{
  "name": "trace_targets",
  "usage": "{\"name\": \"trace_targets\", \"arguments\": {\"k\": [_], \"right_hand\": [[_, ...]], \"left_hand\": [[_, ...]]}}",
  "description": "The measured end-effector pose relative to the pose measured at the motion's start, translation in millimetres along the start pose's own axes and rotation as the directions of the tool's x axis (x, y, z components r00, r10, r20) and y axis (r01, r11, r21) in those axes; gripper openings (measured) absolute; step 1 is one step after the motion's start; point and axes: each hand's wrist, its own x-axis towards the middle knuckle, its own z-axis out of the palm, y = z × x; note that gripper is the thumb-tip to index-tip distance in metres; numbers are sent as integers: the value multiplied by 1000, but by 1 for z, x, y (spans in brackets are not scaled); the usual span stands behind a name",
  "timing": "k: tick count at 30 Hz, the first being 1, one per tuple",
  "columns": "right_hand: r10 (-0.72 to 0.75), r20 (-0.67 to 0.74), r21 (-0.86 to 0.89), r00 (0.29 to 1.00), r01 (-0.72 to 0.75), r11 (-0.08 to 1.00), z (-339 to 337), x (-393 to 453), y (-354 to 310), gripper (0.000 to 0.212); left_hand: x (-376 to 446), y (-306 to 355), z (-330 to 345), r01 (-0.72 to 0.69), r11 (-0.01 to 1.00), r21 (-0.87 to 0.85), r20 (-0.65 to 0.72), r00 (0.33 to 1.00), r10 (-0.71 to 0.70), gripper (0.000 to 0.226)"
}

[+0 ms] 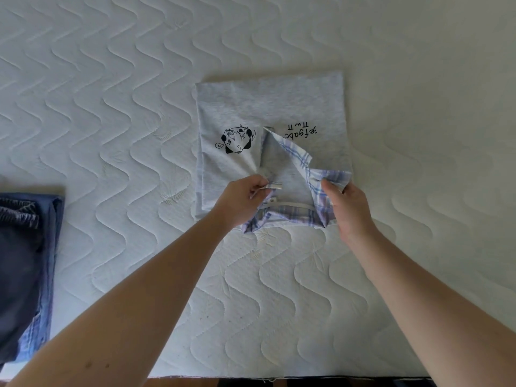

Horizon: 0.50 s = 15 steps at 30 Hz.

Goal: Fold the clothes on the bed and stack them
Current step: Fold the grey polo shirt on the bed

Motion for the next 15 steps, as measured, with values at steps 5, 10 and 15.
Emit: {"name": "trace_targets", "arguments": {"k": [5, 10, 15], "right_hand": [[17, 4, -41, 1000, -17, 999, 2, -2, -5, 16], [-76, 64, -319, 995, 93, 943, 6, -1, -6, 9], [-118, 94, -398, 988, 146, 905, 10, 1, -4, 11]], "left_hand": [[6, -9, -8, 62, 998, -11, 199, 978, -59, 14], [9, -11, -8, -16, 970, 243, 273, 960, -53, 49], [22, 8, 1, 171, 949, 265, -47, 985, -164, 78]]}}
